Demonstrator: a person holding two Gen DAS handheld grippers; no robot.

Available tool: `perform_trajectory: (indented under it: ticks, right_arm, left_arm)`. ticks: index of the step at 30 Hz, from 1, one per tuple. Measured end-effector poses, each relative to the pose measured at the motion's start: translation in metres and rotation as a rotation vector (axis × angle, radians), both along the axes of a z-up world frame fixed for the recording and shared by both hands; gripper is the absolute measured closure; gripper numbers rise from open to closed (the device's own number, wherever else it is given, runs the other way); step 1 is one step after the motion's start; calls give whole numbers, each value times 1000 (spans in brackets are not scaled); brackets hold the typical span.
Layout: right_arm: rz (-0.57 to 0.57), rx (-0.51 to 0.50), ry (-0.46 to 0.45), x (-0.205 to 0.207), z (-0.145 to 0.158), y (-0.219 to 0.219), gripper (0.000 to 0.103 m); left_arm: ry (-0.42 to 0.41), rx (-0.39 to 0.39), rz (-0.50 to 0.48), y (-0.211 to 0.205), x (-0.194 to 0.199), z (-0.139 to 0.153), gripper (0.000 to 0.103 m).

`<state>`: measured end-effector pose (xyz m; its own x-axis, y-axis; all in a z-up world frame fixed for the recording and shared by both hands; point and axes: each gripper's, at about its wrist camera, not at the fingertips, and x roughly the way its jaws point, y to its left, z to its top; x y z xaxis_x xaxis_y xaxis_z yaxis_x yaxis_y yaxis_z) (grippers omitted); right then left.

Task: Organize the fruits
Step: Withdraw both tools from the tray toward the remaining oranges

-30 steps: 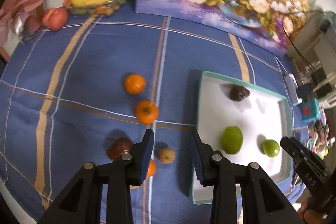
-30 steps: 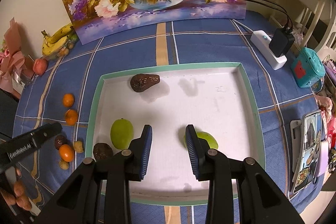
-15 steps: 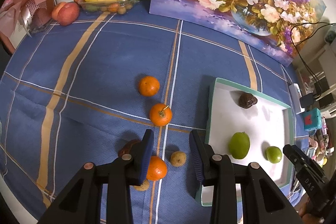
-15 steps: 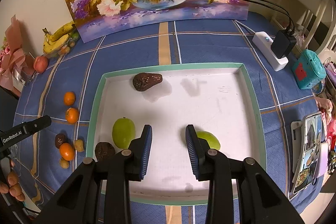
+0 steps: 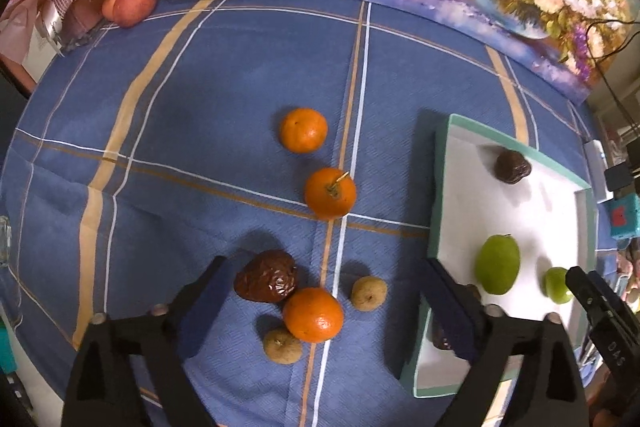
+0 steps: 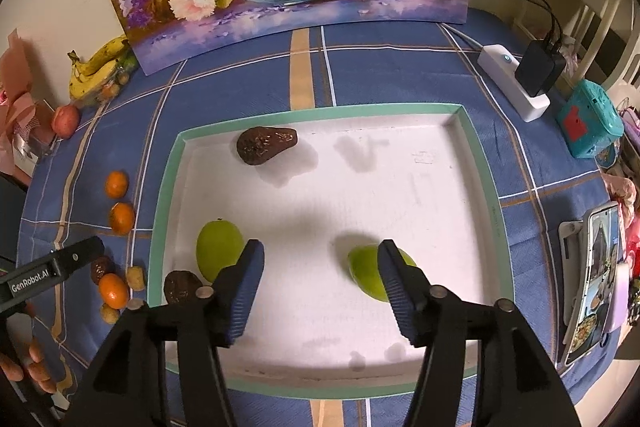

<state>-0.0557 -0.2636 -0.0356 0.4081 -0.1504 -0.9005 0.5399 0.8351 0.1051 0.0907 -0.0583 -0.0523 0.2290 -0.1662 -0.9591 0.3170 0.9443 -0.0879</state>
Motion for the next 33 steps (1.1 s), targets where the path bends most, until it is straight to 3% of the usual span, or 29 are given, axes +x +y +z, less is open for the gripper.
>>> perform_trajectory:
  ticks: [1,4,10,15,24,33]
  right_arm:
    - [0,-2,6,1,-2,0,41]
    - [-2,-12,18,2,-7,-1,23]
    - [-11,-53,34,3,-13,-3,13]
    - [5,-96,-19,2,-7,1,12]
    - [23,-66,-88,10,1,11,11]
    - [86,-23,-148,24,14,30,11]
  left_arm:
    - [-4,9,-3,0,0,-1,5]
    - [-14,27,-3,-1,0,-4,0]
    - [-36,47,5,3,2,-2,0]
    - [-63,54,6,5,3,4,0]
    - [-142,90,-23,12,3,19,0]
    - [-172,37,55,51,15,40,0]
